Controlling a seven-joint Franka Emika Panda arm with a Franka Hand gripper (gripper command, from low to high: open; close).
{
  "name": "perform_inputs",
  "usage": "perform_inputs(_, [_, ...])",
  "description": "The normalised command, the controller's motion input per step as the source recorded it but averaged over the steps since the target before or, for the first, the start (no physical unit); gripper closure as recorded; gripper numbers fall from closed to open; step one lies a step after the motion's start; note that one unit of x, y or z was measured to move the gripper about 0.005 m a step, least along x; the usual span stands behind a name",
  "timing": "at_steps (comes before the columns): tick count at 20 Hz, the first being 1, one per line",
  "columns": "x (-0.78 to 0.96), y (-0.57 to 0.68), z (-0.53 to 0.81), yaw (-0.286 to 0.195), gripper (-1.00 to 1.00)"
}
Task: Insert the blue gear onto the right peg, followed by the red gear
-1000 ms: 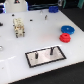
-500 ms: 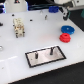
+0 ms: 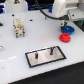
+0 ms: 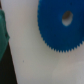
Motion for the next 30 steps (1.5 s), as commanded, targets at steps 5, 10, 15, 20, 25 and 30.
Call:
perform_inputs(5, [-0.09, -0.37, 0.16, 0.000, -1.00])
perform_inputs(10, [-0.11, -0.27, -0.10, 0.000, -1.00])
perform_inputs(15, [-0.11, -0.17, -0.16, 0.000, 1.00])
perform_inputs(20, [-0.29, -0.01, -0.08, 0.000, 1.00])
perform_inputs(25, [-0.32, 0.02, -0.09, 0.000, 1.00])
perform_inputs(30, [-0.07, 0.01, -0.11, 0.000, 1.00])
